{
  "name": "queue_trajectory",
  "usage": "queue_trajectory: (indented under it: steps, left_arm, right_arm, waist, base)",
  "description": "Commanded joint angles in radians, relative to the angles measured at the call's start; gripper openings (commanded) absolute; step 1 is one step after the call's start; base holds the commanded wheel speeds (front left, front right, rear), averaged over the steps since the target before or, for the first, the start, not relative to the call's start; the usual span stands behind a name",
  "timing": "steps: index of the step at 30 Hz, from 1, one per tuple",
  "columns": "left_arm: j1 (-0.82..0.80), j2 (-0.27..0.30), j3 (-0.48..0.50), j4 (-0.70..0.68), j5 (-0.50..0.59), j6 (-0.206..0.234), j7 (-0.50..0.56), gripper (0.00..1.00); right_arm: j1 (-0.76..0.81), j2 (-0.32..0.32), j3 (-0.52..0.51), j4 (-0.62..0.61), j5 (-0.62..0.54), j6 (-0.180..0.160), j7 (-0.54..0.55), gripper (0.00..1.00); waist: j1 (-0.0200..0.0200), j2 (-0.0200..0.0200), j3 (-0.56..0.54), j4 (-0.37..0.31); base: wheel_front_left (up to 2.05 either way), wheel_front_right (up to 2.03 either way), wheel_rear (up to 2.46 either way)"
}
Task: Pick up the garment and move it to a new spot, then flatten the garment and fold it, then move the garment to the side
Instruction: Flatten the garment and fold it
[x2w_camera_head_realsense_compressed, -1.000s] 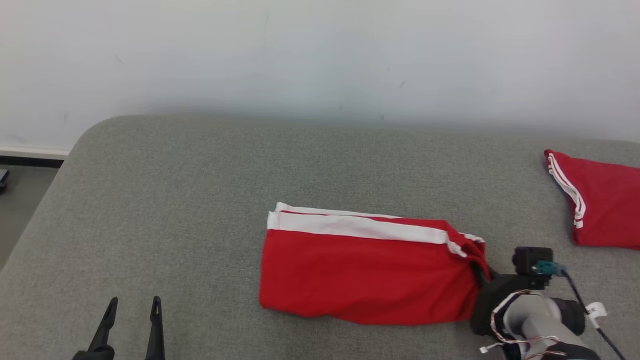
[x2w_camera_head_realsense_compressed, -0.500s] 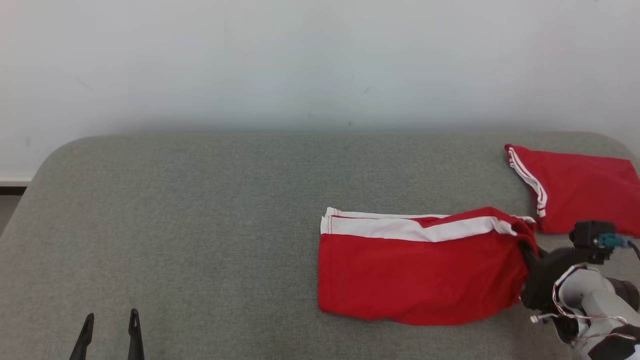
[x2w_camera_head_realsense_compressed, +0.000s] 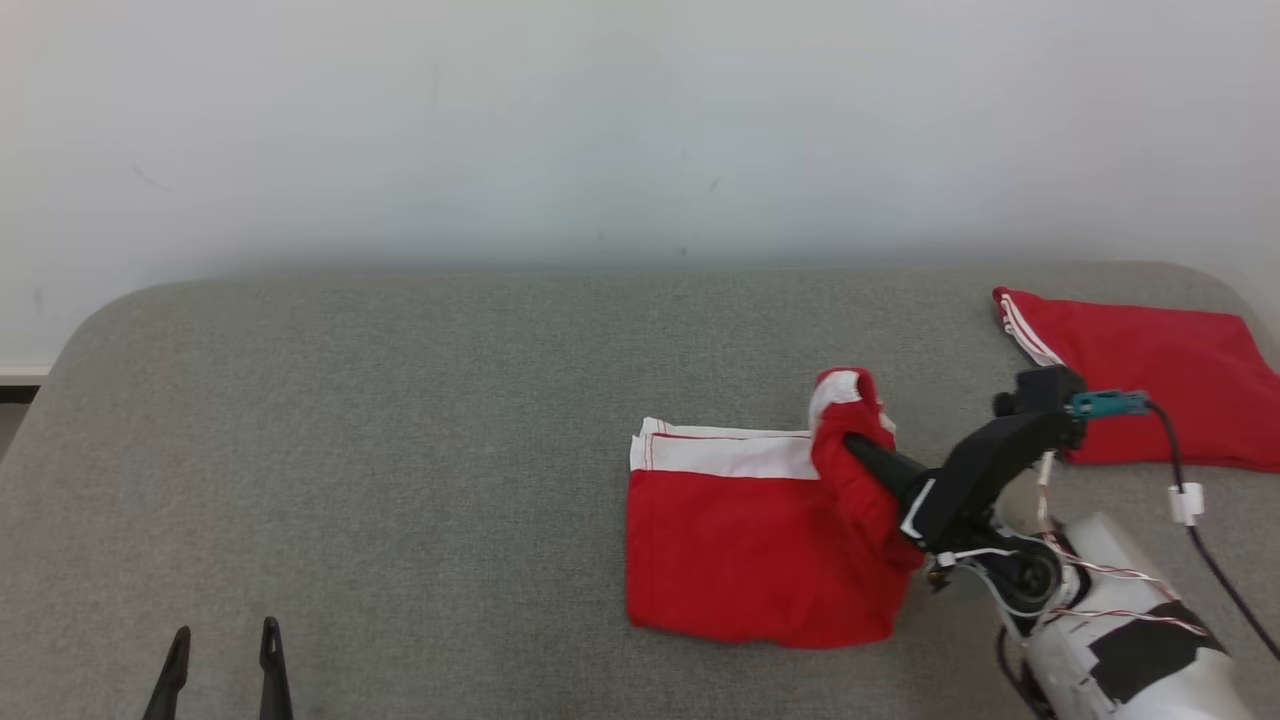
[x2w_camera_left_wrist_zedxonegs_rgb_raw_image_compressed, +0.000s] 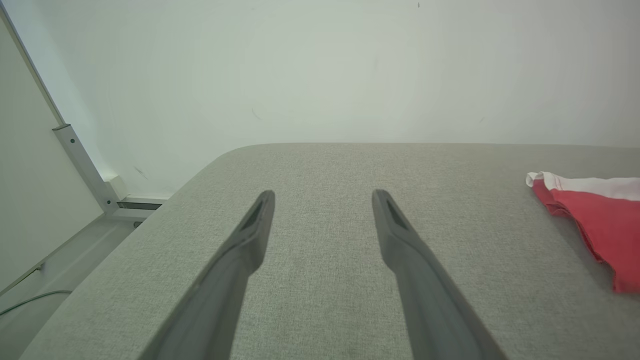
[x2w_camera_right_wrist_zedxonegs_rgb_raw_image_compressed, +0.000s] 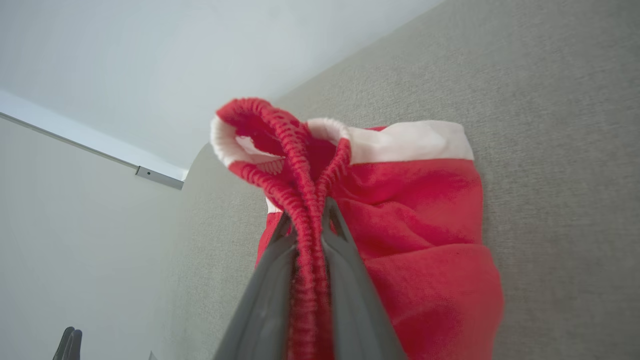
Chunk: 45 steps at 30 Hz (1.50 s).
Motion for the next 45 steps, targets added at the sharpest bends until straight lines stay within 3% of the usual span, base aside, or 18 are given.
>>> queue_trajectory:
  steps: [1,10,20,21,22,23,31,39,45]
  left_arm:
    - [-0.006,-0.003,-0.002,0.0,0.012,-0.005,-0.003,1.0]
    - [-0.053,-0.034,-0.035,0.018,0.028,-0.023,-0.003,1.0]
    - [-0.108,-0.067,-0.059,0.047,0.049,-0.043,-0.003,1.0]
    - [-0.109,-0.069,-0.059,0.05,0.051,-0.044,-0.003,1.0]
    - [-0.11,-0.071,-0.058,0.053,0.052,-0.046,-0.003,1.0]
    - [-0.111,-0.071,-0.056,0.055,0.053,-0.047,-0.003,1.0]
    - [-0.084,-0.061,-0.023,0.055,0.055,-0.044,-0.003,1.0]
    - [-0.047,-0.05,0.025,0.022,0.066,-0.021,-0.003,1.0]
    - [-0.024,-0.05,0.038,0.006,0.074,-0.012,-0.003,1.0]
  right_arm:
    - [-0.01,0.013,0.001,0.004,0.002,-0.002,0.007,0.0]
    - [-0.085,0.188,0.023,0.176,-0.085,-0.002,-0.026,0.0]
    - [-0.166,0.242,0.059,0.385,-0.187,-0.002,-0.126,0.02]
    - [-0.171,0.243,0.069,0.391,-0.195,-0.002,-0.133,0.36]
    - [-0.174,0.244,0.076,0.394,-0.2,-0.002,-0.144,0.48]
    - [-0.175,0.245,0.081,0.394,-0.201,-0.002,-0.154,1.0]
    - [-0.149,0.196,0.087,0.294,-0.155,-0.002,-0.244,1.0]
    - [-0.082,0.026,0.115,0.072,-0.19,-0.002,-0.467,1.0]
    - [-0.003,-0.047,0.093,-0.035,-0.253,-0.002,-0.61,1.0]
  waist:
    - [0.0,-0.0001,0.002,0.007]
    - [0.0,-0.0001,0.037,0.072]
    - [0.0,-0.0001,0.074,0.132]
    - [0.0,-0.0001,0.074,0.133]
    - [0.0,-0.0001,0.073,0.133]
    - [0.0,-0.0001,0.071,0.13]
    - [0.0,-0.0001,0.047,0.088]
    - [0.0,-0.0001,0.026,0.021]
    - [0.0,-0.0001,0.019,-0.021]
  base:
    - [0.0,0.0,0.0]
    - [0.0,0.0,0.0]
    - [0.0,0.0,0.0]
    - [0.0,0.0,0.0]
    - [0.0,0.0,0.0]
    - [0.0,0.0,0.0]
    - [0.0,0.0,0.0]
    - [0.0,0.0,0.0]
    - [0.0,0.0,0.0]
